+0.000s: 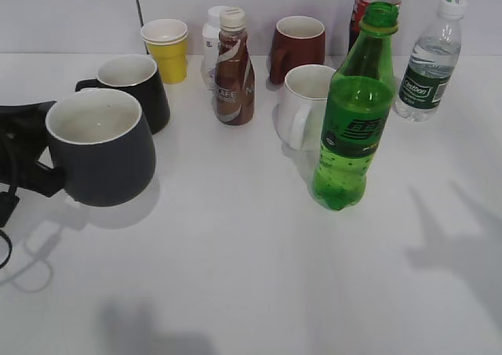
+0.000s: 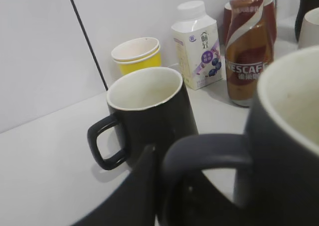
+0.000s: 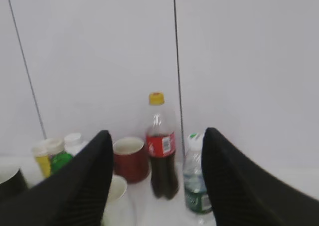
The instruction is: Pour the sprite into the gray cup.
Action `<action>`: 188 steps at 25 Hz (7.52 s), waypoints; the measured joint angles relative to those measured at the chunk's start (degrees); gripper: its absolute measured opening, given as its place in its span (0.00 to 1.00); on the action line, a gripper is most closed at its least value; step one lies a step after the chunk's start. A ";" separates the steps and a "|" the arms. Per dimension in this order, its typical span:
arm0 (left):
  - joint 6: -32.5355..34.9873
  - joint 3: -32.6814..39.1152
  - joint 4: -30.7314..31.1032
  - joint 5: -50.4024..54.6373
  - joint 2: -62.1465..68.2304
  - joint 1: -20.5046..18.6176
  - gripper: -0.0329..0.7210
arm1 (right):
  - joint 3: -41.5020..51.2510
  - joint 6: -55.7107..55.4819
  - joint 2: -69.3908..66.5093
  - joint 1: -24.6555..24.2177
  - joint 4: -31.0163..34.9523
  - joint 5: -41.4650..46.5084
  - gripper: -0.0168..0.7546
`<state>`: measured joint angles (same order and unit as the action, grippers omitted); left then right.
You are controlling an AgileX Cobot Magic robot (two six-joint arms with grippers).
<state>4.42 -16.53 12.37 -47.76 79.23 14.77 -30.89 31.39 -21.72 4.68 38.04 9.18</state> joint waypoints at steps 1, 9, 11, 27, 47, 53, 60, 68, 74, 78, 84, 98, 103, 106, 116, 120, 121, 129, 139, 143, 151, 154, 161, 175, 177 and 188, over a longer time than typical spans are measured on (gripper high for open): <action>0.00 0.00 0.00 0.54 -0.52 0.00 0.11 | 0.87 0.12 -0.84 0.06 1.28 0.16 0.57; 0.00 0.00 0.13 2.90 -1.10 0.00 0.11 | 16.86 0.47 -4.65 6.45 8.43 -6.41 0.57; 0.00 0.00 0.18 2.97 -1.10 0.00 0.11 | 18.31 0.35 -4.65 9.06 9.27 -9.18 0.57; 0.00 0.00 0.30 3.08 -1.10 0.00 0.11 | 18.63 -0.97 -36.62 35.92 4.61 -33.47 0.55; 0.00 0.00 1.87 3.14 -1.10 0.00 0.11 | 13.63 -25.48 -67.60 38.11 -16.05 -68.08 0.81; 0.00 0.00 1.87 3.14 -1.10 0.00 0.11 | 3.73 -24.82 -74.74 38.06 -10.90 -68.64 0.80; 0.02 0.00 4.88 3.22 -2.31 0.20 0.11 | 0.05 -20.21 -76.72 38.06 -11.18 -67.42 0.58; -2.77 0.00 5.72 5.00 -7.06 6.48 0.11 | -1.93 -4.89 -63.48 38.22 -33.64 -44.14 0.58; -3.06 -2.48 6.89 11.52 -7.43 14.07 0.11 | -10.30 13.77 -60.39 38.17 -33.27 -28.46 0.58; -3.08 -6.72 4.23 18.83 -7.43 17.25 0.11 | -13.79 25.53 -60.39 38.17 -33.21 -26.53 0.58; -3.21 -7.53 3.36 19.85 -8.65 17.48 0.11 | -14.35 41.38 -60.52 38.17 -29.81 -26.71 0.58; -3.28 -7.60 5.75 21.12 -9.11 17.54 0.11 | -14.35 60.28 -63.95 38.17 -23.93 -37.26 0.58; -3.28 -7.60 5.79 21.12 -9.11 17.54 0.11 | -14.35 63.46 -63.95 38.17 -24.48 -37.35 0.58; -3.28 -7.62 5.79 21.12 -9.11 17.54 0.11 | -14.35 65.03 -63.95 38.17 -25.78 -37.40 0.58; -3.28 -7.62 6.83 21.13 -9.11 17.54 0.11 | -14.35 70.60 -63.95 38.17 -26.44 -37.66 0.58; -3.28 -7.62 7.76 21.30 -9.11 17.56 0.11 | -14.35 71.47 -63.95 38.17 -26.55 -37.79 0.58; -3.28 -7.62 7.83 21.30 -9.11 17.56 0.11 | -14.35 71.55 -63.95 38.17 -26.57 -37.86 0.58; -3.28 -7.62 7.84 21.56 -9.11 17.60 0.11 | -14.35 73.80 -63.95 38.17 -26.62 -38.19 0.58; -3.28 -7.62 7.95 21.60 -9.11 17.60 0.11 | -14.35 73.70 -63.95 38.17 -26.61 -38.24 0.58; -3.28 -7.62 7.95 21.67 -9.11 17.60 0.11 | -14.35 71.85 -63.95 38.17 -26.61 -37.70 0.58; -3.23 -7.62 6.25 21.62 -9.11 17.60 0.11 | -14.40 56.41 -63.95 38.17 -26.61 -31.84 0.58; -3.23 -7.62 4.23 21.26 -9.11 17.60 0.11 | -14.40 48.88 -63.95 38.17 -26.61 -29.46 0.58; -3.23 -7.62 2.12 17.50 -9.05 17.53 0.11 | -14.40 8.55 -63.27 38.17 -27.26 -24.17 0.58; 2.98 -7.67 -15.27 -2.22 9.83 8.22 0.11 | -0.20 -30.47 -59.75 30.56 -33.90 -43.75 0.58; 3.49 -7.67 -18.72 -5.39 13.63 8.09 0.11 | 1.17 -30.60 -59.75 30.52 -34.12 -45.64 0.58; 3.79 -7.79 -24.31 -13.04 25.69 8.03 0.11 | 2.17 -30.69 -59.75 30.44 -34.33 -47.45 0.58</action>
<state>8.21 -24.32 -11.94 -60.80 104.92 22.80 -28.72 0.70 -81.48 35.13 3.71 -38.28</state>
